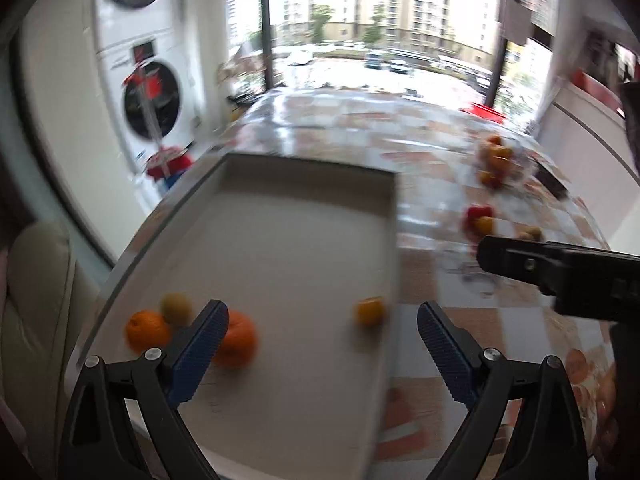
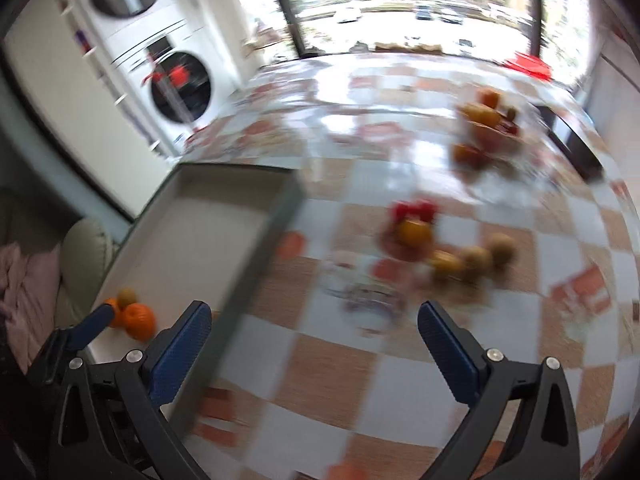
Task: Organize fruits
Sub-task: 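Carry both fruits over the white tray and open both tools to release them, then withdraw both open tools from the tray back over the table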
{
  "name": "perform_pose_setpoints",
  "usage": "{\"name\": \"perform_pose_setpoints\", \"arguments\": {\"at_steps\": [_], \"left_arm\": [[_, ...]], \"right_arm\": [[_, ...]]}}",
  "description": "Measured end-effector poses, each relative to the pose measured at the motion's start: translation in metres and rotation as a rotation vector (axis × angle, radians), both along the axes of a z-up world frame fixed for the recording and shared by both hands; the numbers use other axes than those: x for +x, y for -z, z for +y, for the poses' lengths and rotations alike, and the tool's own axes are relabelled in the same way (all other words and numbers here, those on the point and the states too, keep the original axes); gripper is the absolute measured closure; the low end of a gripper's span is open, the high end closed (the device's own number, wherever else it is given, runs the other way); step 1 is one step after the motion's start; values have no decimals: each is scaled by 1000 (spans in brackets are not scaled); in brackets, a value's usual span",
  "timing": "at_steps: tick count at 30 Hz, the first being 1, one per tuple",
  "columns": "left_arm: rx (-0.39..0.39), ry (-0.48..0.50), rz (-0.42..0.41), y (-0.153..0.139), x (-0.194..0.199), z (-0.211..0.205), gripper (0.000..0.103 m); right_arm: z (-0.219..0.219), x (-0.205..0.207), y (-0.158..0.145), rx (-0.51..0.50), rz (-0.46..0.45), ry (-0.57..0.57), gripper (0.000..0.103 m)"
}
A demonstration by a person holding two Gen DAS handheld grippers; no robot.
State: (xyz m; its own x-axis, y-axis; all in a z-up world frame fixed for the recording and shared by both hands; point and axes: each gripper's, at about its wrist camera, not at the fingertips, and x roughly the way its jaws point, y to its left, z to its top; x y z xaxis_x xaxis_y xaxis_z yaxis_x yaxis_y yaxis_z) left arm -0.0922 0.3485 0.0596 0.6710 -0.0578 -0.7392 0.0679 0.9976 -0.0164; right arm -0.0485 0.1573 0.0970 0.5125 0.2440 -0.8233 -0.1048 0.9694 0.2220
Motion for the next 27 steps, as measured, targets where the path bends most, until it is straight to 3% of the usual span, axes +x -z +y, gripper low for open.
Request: {"name": "perform_pose_setpoints", "arguments": {"at_steps": [5, 12, 16, 18, 24, 27], "left_arm": [[19, 120, -5, -4, -4, -50, 7], [109, 263, 73, 29, -6, -124, 7], [148, 236, 88, 51, -2, -141, 6], [126, 207, 78, 53, 2, -140, 1], [17, 194, 107, 60, 10, -126, 0], [14, 192, 95, 61, 8, -126, 0]], "right_arm": [[-64, -8, 15, 15, 44, 145, 0], [-135, -31, 46, -113, 98, 317, 0], [-147, -46, 50, -239, 39, 332, 0], [-145, -50, 51, -267, 16, 320, 0], [-148, -62, 54, -265, -31, 322, 0], [-148, -59, 55, -265, -36, 322, 0]]}}
